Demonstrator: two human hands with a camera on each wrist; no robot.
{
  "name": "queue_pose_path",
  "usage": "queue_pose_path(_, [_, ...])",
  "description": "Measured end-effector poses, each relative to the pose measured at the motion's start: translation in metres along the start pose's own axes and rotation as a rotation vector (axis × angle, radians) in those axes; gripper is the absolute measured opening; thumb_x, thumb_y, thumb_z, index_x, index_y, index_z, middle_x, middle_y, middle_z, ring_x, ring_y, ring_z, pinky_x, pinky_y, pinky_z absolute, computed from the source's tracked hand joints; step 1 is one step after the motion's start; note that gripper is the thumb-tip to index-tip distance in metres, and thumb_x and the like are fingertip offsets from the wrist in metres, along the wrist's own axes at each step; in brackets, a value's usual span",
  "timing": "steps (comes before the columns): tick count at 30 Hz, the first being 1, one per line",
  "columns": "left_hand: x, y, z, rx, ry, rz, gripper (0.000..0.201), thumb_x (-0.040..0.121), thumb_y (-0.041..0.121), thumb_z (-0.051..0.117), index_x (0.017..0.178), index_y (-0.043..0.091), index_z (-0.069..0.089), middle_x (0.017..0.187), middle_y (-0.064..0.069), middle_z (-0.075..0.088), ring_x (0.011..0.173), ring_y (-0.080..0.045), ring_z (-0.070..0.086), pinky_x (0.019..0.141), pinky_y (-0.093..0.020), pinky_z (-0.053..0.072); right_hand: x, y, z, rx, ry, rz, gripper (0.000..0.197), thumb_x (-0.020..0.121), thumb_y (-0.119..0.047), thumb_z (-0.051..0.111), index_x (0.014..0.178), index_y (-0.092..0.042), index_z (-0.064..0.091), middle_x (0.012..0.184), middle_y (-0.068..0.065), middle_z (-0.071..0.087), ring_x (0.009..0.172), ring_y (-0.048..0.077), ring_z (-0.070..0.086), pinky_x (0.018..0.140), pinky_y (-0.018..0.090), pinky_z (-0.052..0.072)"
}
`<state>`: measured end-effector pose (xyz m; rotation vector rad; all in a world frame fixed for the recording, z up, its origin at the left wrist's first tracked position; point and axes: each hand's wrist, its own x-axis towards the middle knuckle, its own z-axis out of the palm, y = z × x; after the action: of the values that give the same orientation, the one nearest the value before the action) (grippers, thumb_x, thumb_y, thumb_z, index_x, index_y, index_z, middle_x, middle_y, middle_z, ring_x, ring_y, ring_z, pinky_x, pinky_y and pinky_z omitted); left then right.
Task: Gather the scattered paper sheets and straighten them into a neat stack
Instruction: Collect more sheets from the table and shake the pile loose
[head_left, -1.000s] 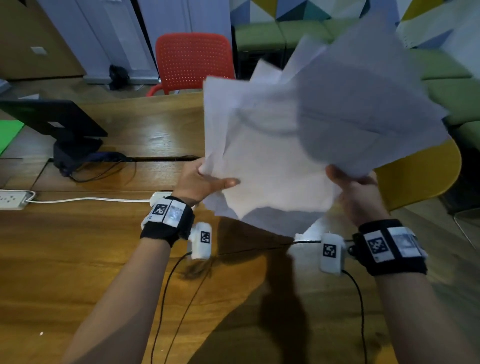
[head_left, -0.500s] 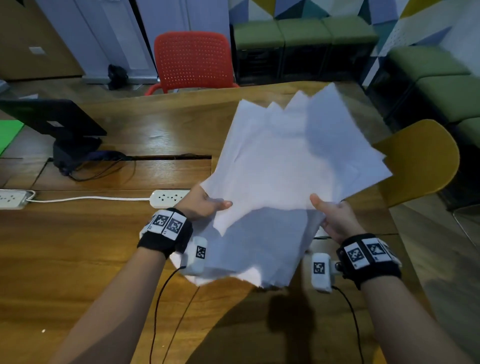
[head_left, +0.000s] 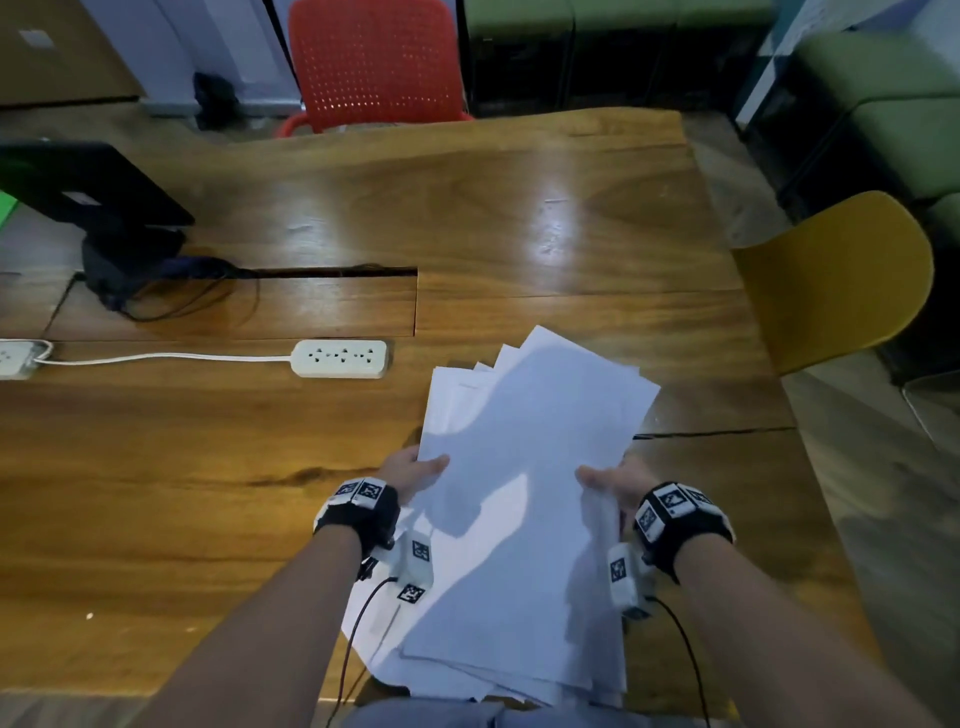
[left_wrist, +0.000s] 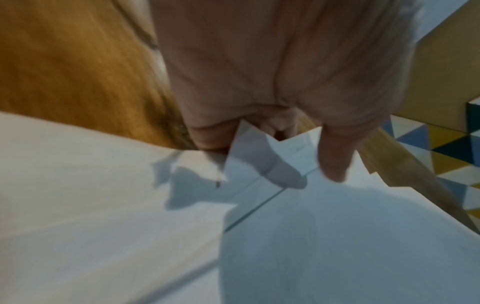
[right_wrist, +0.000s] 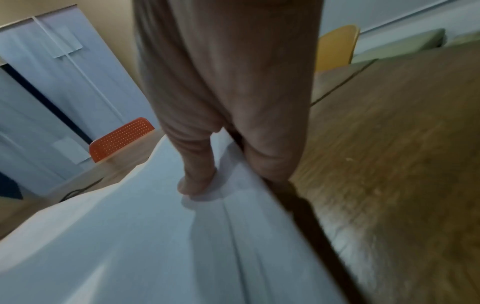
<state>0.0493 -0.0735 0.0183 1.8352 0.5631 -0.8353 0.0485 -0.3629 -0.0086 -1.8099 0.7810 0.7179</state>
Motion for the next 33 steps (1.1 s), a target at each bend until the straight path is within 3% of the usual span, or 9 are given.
queue_pose_path(4, [0.008, 0.004, 0.003, 0.072, 0.041, 0.023, 0.039, 0.088, 0.006, 0.060, 0.127, 0.012, 0.058, 0.120, -0.011, 0.066, 0.089, -0.025, 0.062, 0.070, -0.027, 0.049, 0.012, -0.010, -0.017, 0.061, 0.227, -0.189, 0.026, 0.091, -0.021, 0.061, 0.104, 0.001, 0.065, 0.109, 0.022, 0.068, 0.096, 0.035, 0.064, 0.083, 0.037, 0.049])
queue_pose_path(7, [0.013, 0.005, 0.003, 0.095, 0.018, 0.018, 0.045, 0.087, 0.002, 0.059, 0.130, 0.014, 0.056, 0.120, -0.010, 0.065, 0.090, -0.023, 0.063, 0.074, -0.029, 0.050, 0.011, -0.024, -0.031, 0.050, 0.436, -0.233, 0.026, 0.091, -0.014, 0.055, 0.075, 0.006, 0.061, 0.076, 0.031, 0.060, 0.070, 0.041, 0.055, 0.063, 0.029, 0.035])
queue_pose_path(9, [0.013, 0.005, 0.002, 0.081, -0.002, 0.021, 0.043, 0.088, 0.002, 0.058, 0.130, 0.013, 0.055, 0.114, -0.007, 0.065, 0.081, -0.017, 0.063, 0.061, -0.021, 0.049, 0.009, -0.032, -0.038, -0.013, 0.501, -0.266, 0.038, 0.090, -0.007, 0.052, 0.054, -0.008, 0.039, 0.053, 0.012, 0.036, 0.057, 0.029, 0.037, 0.053, 0.027, 0.023])
queue_pose_path(11, [0.015, 0.004, 0.001, 0.071, -0.018, 0.027, 0.041, 0.089, 0.002, 0.056, 0.129, 0.011, 0.055, 0.114, -0.008, 0.065, 0.082, -0.018, 0.063, 0.056, -0.018, 0.046, 0.004, -0.037, -0.042, -0.085, 0.552, -0.272, 0.040, 0.090, -0.003, 0.048, 0.054, -0.012, 0.034, 0.054, 0.007, 0.032, 0.059, 0.026, 0.035, 0.051, 0.028, 0.024])
queue_pose_path(13, [0.015, 0.005, -0.001, 0.074, -0.033, 0.029, 0.041, 0.089, 0.004, 0.057, 0.130, 0.013, 0.056, 0.116, -0.007, 0.065, 0.093, -0.023, 0.063, 0.068, -0.025, 0.052, 0.005, -0.039, -0.047, -0.142, 0.568, -0.268, 0.030, 0.091, 0.001, 0.045, 0.065, -0.009, 0.057, 0.067, 0.015, 0.052, 0.071, 0.031, 0.046, 0.061, 0.030, 0.037])
queue_pose_path(17, [0.018, 0.002, -0.004, 0.069, -0.042, 0.020, 0.039, 0.087, 0.009, 0.061, 0.126, 0.016, 0.060, 0.120, -0.006, 0.067, 0.103, -0.026, 0.065, 0.085, -0.036, 0.054, 0.008, -0.034, -0.057, -0.165, 0.512, -0.295, 0.034, 0.090, 0.007, 0.045, 0.113, -0.002, 0.068, 0.107, 0.023, 0.067, 0.099, 0.039, 0.060, 0.083, 0.033, 0.045])
queue_pose_path(24, [0.018, 0.004, 0.005, 0.006, -0.015, 0.082, 0.040, 0.085, 0.020, 0.068, 0.123, 0.016, 0.060, 0.107, 0.001, 0.066, 0.094, -0.019, 0.065, 0.066, -0.022, 0.050, 0.013, -0.032, -0.030, -0.164, 0.242, -0.336, 0.008, 0.090, -0.016, 0.057, 0.083, -0.017, 0.061, 0.078, 0.008, 0.067, 0.074, 0.028, 0.063, 0.070, 0.041, 0.053])
queue_pose_path(27, [0.021, 0.003, 0.006, 0.038, 0.014, 0.103, 0.040, 0.085, 0.027, 0.068, 0.122, 0.015, 0.059, 0.109, 0.000, 0.066, 0.094, -0.018, 0.064, 0.063, -0.021, 0.047, 0.014, -0.023, -0.006, -0.196, 0.199, -0.321, 0.022, 0.091, -0.003, 0.046, 0.079, -0.012, 0.061, 0.070, 0.008, 0.062, 0.064, 0.024, 0.055, 0.055, 0.028, 0.042])
queue_pose_path(33, [0.026, 0.000, 0.002, 0.091, 0.029, 0.120, 0.032, 0.093, 0.018, 0.057, 0.123, 0.007, 0.060, 0.119, -0.012, 0.066, 0.107, -0.031, 0.063, 0.090, -0.038, 0.051, 0.020, -0.026, -0.025, -0.402, -0.005, -0.316, 0.034, 0.083, 0.005, 0.049, 0.079, -0.022, 0.068, 0.079, 0.005, 0.070, 0.079, 0.026, 0.064, 0.073, 0.036, 0.052])
